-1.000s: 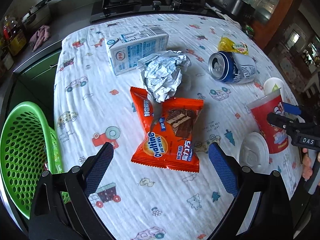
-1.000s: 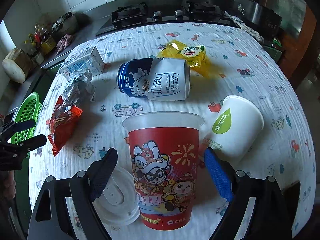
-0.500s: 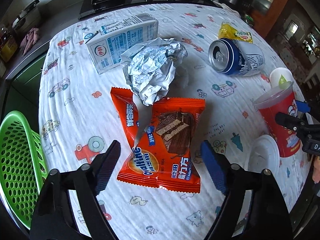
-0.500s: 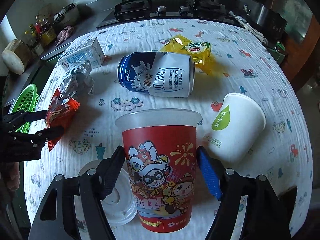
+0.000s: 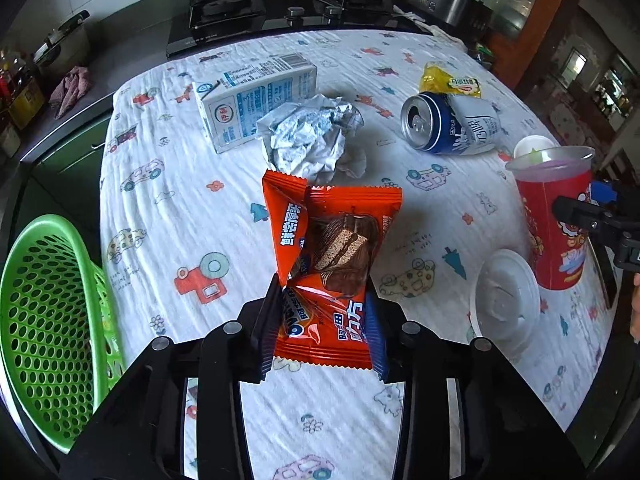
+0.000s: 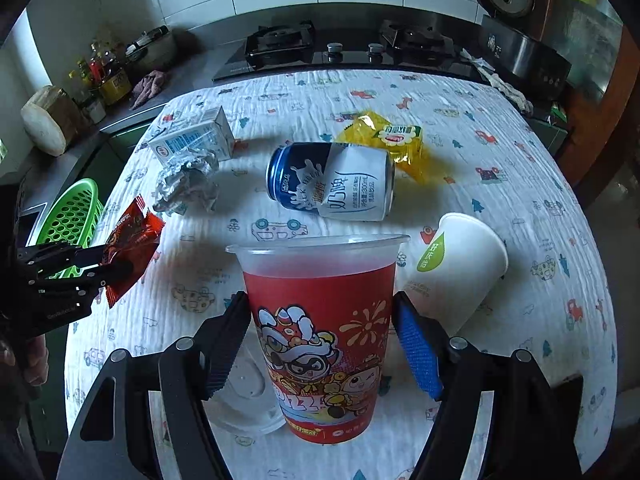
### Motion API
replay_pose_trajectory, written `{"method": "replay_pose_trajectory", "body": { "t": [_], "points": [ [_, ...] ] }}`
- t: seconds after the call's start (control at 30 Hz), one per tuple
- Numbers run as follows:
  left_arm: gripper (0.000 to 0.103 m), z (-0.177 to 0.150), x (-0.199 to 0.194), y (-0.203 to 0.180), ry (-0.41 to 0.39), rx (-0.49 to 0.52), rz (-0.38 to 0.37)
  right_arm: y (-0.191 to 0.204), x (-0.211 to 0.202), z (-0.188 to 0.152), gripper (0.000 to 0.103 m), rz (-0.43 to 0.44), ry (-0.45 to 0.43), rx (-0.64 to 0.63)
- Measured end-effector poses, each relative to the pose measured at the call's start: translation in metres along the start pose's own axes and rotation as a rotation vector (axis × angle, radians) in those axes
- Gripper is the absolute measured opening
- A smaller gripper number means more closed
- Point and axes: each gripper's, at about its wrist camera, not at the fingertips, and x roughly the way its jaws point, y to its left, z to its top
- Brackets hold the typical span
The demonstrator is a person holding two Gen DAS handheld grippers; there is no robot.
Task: Collect trash
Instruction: 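Grasp the orange Ovaltine wrapper with left while right grasps the red paper cup, then carry the wrapper over the basket and release it with left while right carries the cup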
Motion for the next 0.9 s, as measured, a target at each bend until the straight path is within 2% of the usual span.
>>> {"method": "replay_pose_trajectory", "body": {
  "t": [0.2, 0.3, 0.53, 0.63, 0.77, 0.9],
  "points": [
    [0.037, -0.015, -0.04, 0.02, -0.068, -0.038, 0.012, 0.025, -0.026, 0.01, 0.069, 0.035, -0.062, -0.054],
    [0.037, -0.023, -0.064, 0.04, -0.108, -0.08, 0.033, 0.044, -0.036, 0.019, 0.069, 0.083, -0.089, -0.077],
    [0.037, -0.045, -0.115, 0.115, -0.184, -0.211, 0.156, 0.11, -0.046, 0.043, 0.069, 0.219, -0.126, -0.14],
    [0.037, -0.055, -0.122, 0.155, -0.181, -0.277, 0.212, 0.145, -0.046, 0.055, 0.069, 0.272, -0.133, -0.173],
    [0.038, -0.073, -0.116, 0.202, -0.138, -0.358, 0.259, 0.195, -0.041, 0.068, 0.069, 0.334, -0.133, -0.218],
    [0.046, -0.09, -0.106, 0.234, -0.091, -0.413, 0.295, 0.24, -0.031, 0.077, 0.069, 0.386, -0.123, -0.245]
  ]
}}
